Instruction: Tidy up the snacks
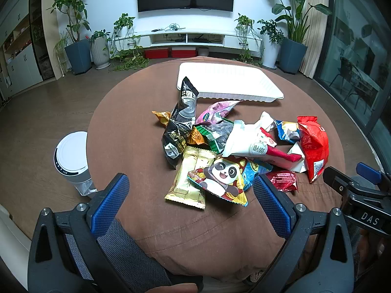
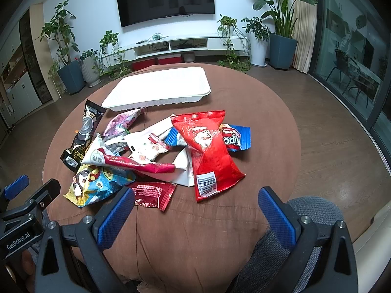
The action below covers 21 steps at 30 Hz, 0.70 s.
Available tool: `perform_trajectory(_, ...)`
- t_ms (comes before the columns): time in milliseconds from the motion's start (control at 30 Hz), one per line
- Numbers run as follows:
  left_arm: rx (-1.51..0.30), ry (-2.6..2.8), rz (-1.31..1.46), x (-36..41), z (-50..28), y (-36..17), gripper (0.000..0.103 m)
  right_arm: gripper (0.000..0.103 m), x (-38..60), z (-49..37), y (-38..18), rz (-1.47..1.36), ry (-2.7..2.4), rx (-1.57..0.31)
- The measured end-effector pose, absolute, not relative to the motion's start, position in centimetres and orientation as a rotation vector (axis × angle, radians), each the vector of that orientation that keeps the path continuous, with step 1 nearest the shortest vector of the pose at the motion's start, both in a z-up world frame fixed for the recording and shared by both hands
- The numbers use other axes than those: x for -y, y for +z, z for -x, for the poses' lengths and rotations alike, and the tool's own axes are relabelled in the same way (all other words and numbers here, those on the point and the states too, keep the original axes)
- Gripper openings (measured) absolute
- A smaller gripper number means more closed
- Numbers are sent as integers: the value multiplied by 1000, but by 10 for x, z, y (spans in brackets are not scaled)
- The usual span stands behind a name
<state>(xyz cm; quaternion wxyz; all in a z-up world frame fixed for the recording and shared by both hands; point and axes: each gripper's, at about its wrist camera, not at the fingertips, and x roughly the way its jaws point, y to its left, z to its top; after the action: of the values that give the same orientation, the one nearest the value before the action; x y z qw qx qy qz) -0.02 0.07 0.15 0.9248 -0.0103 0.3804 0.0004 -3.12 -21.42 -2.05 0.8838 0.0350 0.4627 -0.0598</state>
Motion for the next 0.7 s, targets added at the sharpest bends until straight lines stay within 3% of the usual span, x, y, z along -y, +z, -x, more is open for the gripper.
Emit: perform_trajectory(700, -784, 0, 21, -1, 2, 1, 103, 103, 213, 31, -23, -74, -124, -970)
